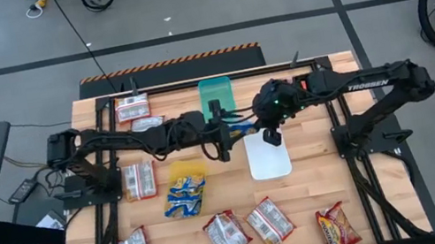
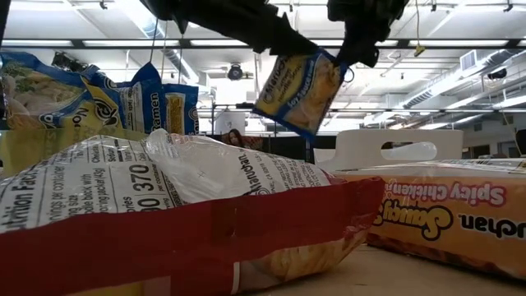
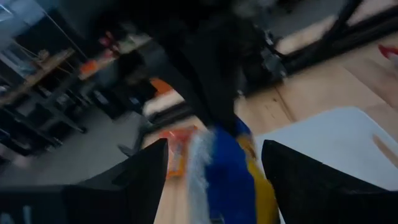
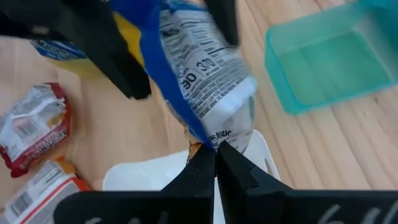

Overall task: Sort Maruchan noodles
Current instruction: Put the blue noodle pack into the yellow bin

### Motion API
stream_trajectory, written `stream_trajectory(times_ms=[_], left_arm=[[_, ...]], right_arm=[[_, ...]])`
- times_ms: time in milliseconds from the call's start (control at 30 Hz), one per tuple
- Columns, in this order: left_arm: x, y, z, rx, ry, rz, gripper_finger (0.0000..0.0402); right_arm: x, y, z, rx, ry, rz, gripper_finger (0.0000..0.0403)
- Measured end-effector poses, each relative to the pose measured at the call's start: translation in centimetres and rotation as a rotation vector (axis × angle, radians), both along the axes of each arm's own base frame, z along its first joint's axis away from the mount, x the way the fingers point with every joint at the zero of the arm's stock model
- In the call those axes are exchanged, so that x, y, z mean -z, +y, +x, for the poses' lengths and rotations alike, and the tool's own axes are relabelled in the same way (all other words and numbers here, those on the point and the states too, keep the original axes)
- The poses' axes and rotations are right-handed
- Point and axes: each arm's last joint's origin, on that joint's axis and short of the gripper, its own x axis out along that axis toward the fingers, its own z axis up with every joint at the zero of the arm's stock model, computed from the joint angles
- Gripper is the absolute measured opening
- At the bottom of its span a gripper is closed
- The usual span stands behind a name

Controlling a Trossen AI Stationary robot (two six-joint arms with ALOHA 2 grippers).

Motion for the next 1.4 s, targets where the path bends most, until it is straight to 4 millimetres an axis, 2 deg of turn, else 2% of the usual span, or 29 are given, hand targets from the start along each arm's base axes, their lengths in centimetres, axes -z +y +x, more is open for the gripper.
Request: stream_trajectory(times_ms=[300, 400, 633, 800, 933, 1033, 1133, 1233, 1400], left_arm=[[0.4, 0.9, 0.1, -0.002, 0.024, -0.113, 0.0257], [0.4, 1.0, 0.0, -0.005, 0.025, -0.112, 0.0231], [0.2, 1.1, -0.1, -0.009, 0.028, -0.111, 0.0138], [-0.9, 1.1, -1.1, -0.011, 0.037, -0.112, 0.0121], [-2.8, 0.9, -3.6, -0.02, 0.11, -0.129, 0.0124], [-5.0, 0.5, -6.6, 0.021, 0.15, -0.211, 0.0124], [-6.5, -0.2, -9.5, 0.124, 0.159, -0.316, 0.0123], [-5.4, -0.7, -12.0, 0.181, 0.13, -0.376, 0.0123], [-0.5, -0.9, -14.7, 0.203, 0.033, -0.424, 0.0122]], right_arm=[[-0.7, 0.2, 0.2, -0.028, -0.071, -0.026, 0.0009], [-0.7, 0.2, 0.3, -0.031, -0.076, -0.026, 0.0009], [-0.8, 0.6, 0.4, -0.069, -0.088, -0.041, 0.0016], [-1.7, 0.7, 0.2, -0.062, -0.159, -0.059, 0.0045], [-4.9, 0.7, -1.3, -0.042, -0.297, -0.12, 0.0085], [-6.9, 1.3, -2.9, -0.051, -0.4, -0.155, 0.0106], [-7.4, 2.4, -4.2, -0.096, -0.463, -0.158, 0.0113], [-6.7, 3.8, -4.5, -0.118, -0.494, -0.141, 0.0112], [-3.9, 6.5, -3.7, -0.123, -0.551, -0.11, 0.011]])
